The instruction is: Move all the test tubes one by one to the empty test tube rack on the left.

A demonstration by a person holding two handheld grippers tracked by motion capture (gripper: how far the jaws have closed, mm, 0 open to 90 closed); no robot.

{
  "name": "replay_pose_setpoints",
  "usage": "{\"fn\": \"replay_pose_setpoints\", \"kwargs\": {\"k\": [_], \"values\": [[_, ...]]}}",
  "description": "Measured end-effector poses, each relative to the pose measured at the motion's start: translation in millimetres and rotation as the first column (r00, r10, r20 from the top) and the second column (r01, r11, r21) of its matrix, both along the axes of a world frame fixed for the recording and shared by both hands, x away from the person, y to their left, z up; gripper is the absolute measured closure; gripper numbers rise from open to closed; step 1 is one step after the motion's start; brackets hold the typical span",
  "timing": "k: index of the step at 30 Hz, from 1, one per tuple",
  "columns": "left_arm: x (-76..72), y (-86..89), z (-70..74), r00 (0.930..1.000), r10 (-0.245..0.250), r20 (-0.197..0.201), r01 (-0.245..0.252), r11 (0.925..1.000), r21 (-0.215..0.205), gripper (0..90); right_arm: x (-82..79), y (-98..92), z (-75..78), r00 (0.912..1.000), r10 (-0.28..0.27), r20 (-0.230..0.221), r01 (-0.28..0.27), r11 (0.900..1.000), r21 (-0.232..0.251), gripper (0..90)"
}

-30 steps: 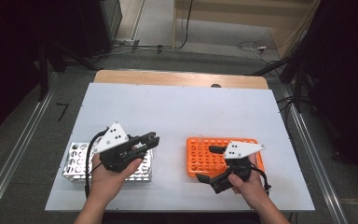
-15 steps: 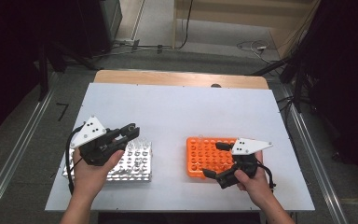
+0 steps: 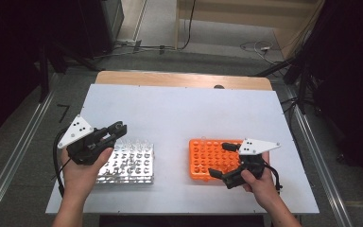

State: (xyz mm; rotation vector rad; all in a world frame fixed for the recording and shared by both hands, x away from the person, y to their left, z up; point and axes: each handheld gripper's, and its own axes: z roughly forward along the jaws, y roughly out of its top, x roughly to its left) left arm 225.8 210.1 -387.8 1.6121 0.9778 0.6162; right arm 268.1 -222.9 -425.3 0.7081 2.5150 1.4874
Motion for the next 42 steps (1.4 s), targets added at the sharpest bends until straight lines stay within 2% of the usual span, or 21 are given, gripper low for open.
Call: {"fn": "replay_pose_setpoints", "kwargs": {"k": [12, 17, 23, 26, 30, 33, 37, 42], "values": [[8.8, 8.7, -18.2, 0.9981, 0.048, -0.037, -0.048, 0.9988, 0.0, 76.2, 2.8, -3.4, -1.5, 0.9998, -0.015, -0.008, 0.015, 1.0, 0.002, 0.0], [12.1, 8.3, -25.2, 0.9979, 0.049, -0.043, -0.049, 0.9988, -0.002, 76.2, 3.3, -3.4, -2.3, 0.9998, -0.016, -0.009, 0.016, 1.0, -0.001, 0.0], [15.9, 8.6, -33.9, 0.9964, 0.05, -0.068, -0.049, 0.9987, 0.01, 76.1, 3.4, -2.1, -4.3, 0.9998, -0.014, -0.014, 0.014, 1.0, -0.003, 0.0], [19.4, 8.3, -38.2, 0.9919, 0.023, -0.125, -0.019, 0.9991, 0.037, 76.0, 3.9, -2.1, -5.2, 0.9997, -0.016, -0.017, 0.016, 1.0, -0.007, 0.0], [20.7, 7.3, -41.4, 0.9873, 0.023, -0.157, -0.015, 0.9985, 0.053, 76.0, 4.7, -2.4, -6.2, 0.9997, -0.016, -0.019, 0.016, 1.0, -0.009, 0.0], [20.8, 3.6, -42.7, 0.985, 0.022, -0.171, -0.005, 0.995, 0.099, 75.9, 4.8, -2.5, -6.1, 0.9997, -0.017, -0.018, 0.017, 1.0, -0.008, 0.0], [20.4, 2.9, -43.1, 0.981, 0.023, -0.193, -0.001, 0.9939, 0.11, 75.5, 5.1, -2.8, -6.6, 0.9997, -0.019, -0.015, 0.019, 1.0, -0.009, 0.0], [19.4, 5.1, -45.8, 0.9714, 0.025, -0.236, 0.001, 0.994, 0.109, 75.2, 6.3, -1.5, -8.3, 0.9996, -0.024, -0.013, 0.023, 1.0, -0.017, 0.0]]}}
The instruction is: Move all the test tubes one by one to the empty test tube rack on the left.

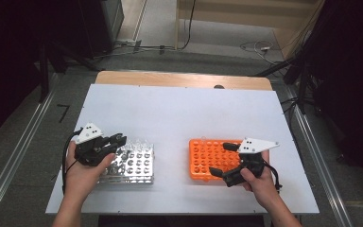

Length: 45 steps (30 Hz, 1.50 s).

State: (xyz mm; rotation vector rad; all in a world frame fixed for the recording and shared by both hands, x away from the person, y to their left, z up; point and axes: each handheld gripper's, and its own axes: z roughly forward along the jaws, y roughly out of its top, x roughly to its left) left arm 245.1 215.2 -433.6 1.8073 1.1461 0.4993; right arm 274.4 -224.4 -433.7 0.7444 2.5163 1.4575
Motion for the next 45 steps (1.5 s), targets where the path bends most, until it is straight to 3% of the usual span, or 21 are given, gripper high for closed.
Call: {"fn": "replay_pose_setpoints", "kwargs": {"k": [4, 6, 11, 16, 26, 34, 37, 39, 45], "values": [[0.6, -1.0, -2.8, 0.9992, 0.003, -0.041, -0.003, 1.0, -0.008, 72.0, 2.3, 2.3, -2.1, 1.0, -0.002, -0.005, 0.002, 1.0, -0.004, 0.0], [-0.3, -1.4, -2.5, 0.9991, 0.011, -0.042, -0.012, 0.9999, -0.009, 68.4, 3.3, 3.2, -2.8, 0.9999, 0.0, -0.01, 0.0, 1.0, 0.001, 0.0], [-3.6, 2.6, 1.6, 0.9998, 0.009, -0.017, -0.01, 0.9986, -0.051, 56.0, 5.6, 4.9, -3.2, 0.9998, -0.006, -0.017, 0.007, 1.0, 0.013, 2.5], [-8.3, 2.7, 7.9, 0.9997, -0.014, 0.019, 0.017, 0.9907, -0.135, 44.7, 9.4, 6.0, -2.9, 0.9998, -0.006, -0.018, 0.007, 1.0, 0.011, 7.2], [-9.9, -18.9, 16.3, 0.9964, -0.071, 0.047, 0.077, 0.9855, -0.151, 19.8, 22.9, 18.3, -1.8, 0.9976, -0.066, -0.023, 0.065, 0.997, -0.053, 21.0], [-12.6, -33.9, 23.2, 0.9912, -0.114, 0.067, 0.124, 0.9784, -0.165, 10.6, 36.7, 24.5, 0.0, 0.9945, -0.098, -0.038, 0.094, 0.992, -0.088, 29.7], [-11.8, -37.9, 23.3, 0.9899, -0.125, 0.068, 0.135, 0.9751, -0.176, 9.9, 39.6, 23.9, -3.3, 0.9905, -0.121, -0.066, 0.118, 0.992, -0.037, 37.3], [-11.5, -40.7, 22.9, 0.9891, -0.131, 0.067, 0.141, 0.974, -0.177, 9.9, 41.5, 27.9, -7.0, 0.9875, -0.143, -0.066, 0.138, 0.988, -0.075, 40.5], [-11.0, -50.2, 22.8, 0.9857, -0.155, 0.065, 0.164, 0.9718, -0.169, 9.9, 43.7, 36.0, -17.1, 0.9841, -0.159, -0.08, 0.149, 0.982, -0.115, 51.5]]}}
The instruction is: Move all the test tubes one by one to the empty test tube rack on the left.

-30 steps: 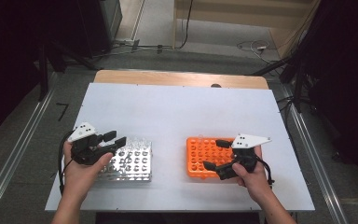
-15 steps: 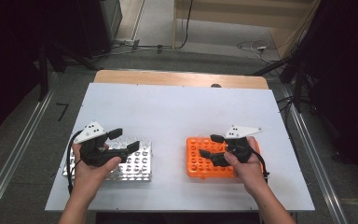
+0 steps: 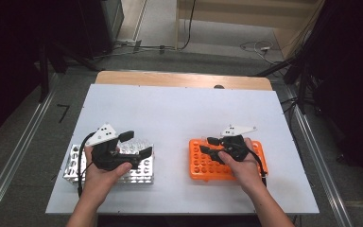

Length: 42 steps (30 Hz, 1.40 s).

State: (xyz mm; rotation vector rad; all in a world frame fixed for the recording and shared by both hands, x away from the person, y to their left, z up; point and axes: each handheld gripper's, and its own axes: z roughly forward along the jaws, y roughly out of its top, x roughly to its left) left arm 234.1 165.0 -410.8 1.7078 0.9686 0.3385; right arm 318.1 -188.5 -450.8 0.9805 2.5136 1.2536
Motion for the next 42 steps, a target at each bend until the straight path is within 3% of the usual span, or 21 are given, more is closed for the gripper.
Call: {"fn": "replay_pose_setpoints", "kwargs": {"k": [3, 8, 30, 38, 42], "values": [[0.5, -3.3, -0.9, 0.9999, -0.01, -0.004, 0.01, 0.9999, 0.005, 9.9, 1.3, 2.1, -1.8, 0.9996, -0.023, -0.015, 0.023, 1.0, 0.003, 56.8], [1.3, -7.5, -2.8, 0.9997, -0.021, -0.01, 0.021, 0.9997, 0.015, 9.9, 2.3, 7.0, -4.8, 0.9994, -0.036, -0.001, 0.036, 0.999, -0.027, 59.8], [-2.4, -22.0, -1.7, 0.9984, -0.057, -0.005, 0.057, 0.9982, 0.019, 10.0, -7.4, 20.2, -10.7, 0.9939, -0.057, 0.094, 0.071, 0.986, -0.152, 68.8], [-1.3, -25.0, -2.4, 0.9983, -0.058, -0.007, 0.059, 0.9979, 0.027, 10.0, -7.1, 16.9, -11.6, 0.9962, -0.049, 0.073, 0.057, 0.992, -0.116, 73.5], [-1.9, -27.0, -1.8, 0.9979, -0.064, -0.004, 0.064, 0.9976, 0.026, 10.0, -8.3, 12.9, -9.5, 0.9963, -0.047, 0.072, 0.052, 0.997, -0.065, 73.6]]}}
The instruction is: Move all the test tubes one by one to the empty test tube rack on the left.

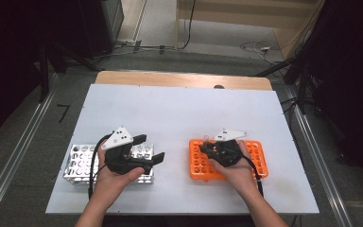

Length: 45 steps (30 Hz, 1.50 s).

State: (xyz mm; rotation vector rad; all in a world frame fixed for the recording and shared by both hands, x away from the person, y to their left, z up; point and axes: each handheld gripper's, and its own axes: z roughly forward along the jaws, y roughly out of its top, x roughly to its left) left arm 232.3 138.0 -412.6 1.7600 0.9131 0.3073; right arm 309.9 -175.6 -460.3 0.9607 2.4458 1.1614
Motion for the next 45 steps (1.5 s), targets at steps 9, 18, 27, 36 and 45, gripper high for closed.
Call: {"fn": "replay_pose_setpoints", "kwargs": {"k": [9, 18, 27, 36, 45], "values": [[-0.2, -0.7, -0.7, 1.0, -0.002, 0.0, 0.002, 1.0, 0.002, 10.0, -7.3, -10.0, 18.1, 0.9991, 0.004, 0.043, -0.007, 0.997, 0.078, 73.7], [-0.5, -4.8, -0.3, 0.9999, -0.015, 0.002, 0.015, 0.9999, 0.002, 10.0, -22.1, -9.9, 34.6, 0.9958, 0.046, 0.079, -0.054, 0.993, 0.104, 73.7], [-1.7, -9.9, 0.2, 0.9996, -0.029, 0.004, 0.029, 0.9996, 0.004, 9.9, -31.9, -6.8, 41.9, 0.9928, 0.091, 0.079, -0.1, 0.988, 0.12, 73.6], [-3.5, -20.7, 0.5, 0.9979, -0.065, 0.0, 0.065, 0.9979, 0.005, 10.3, -41.8, 1.2, 45.9, 0.9859, 0.146, 0.081, -0.156, 0.979, 0.128, 73.6], [-7.0, -30.3, 2.6, 0.9949, -0.1, 0.016, 0.1, 0.995, 0.001, 16.8, -48.6, 13.0, 42.5, 0.9769, 0.205, 0.059, -0.211, 0.969, 0.128, 73.6]]}}
